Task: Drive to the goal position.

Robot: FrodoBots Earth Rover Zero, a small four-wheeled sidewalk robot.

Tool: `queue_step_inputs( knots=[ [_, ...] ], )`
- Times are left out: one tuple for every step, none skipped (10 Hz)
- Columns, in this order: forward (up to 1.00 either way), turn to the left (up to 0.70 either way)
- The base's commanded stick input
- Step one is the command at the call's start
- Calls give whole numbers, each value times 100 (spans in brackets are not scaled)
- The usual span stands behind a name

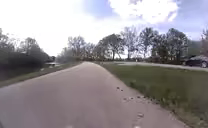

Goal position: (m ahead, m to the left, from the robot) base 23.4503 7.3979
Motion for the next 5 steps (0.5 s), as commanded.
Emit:
queue_step_inputs(
  knots=[
    [100, 0],
    [100, 0],
    [100, 0],
    [100, 0],
    [100, 0]
  ],
)
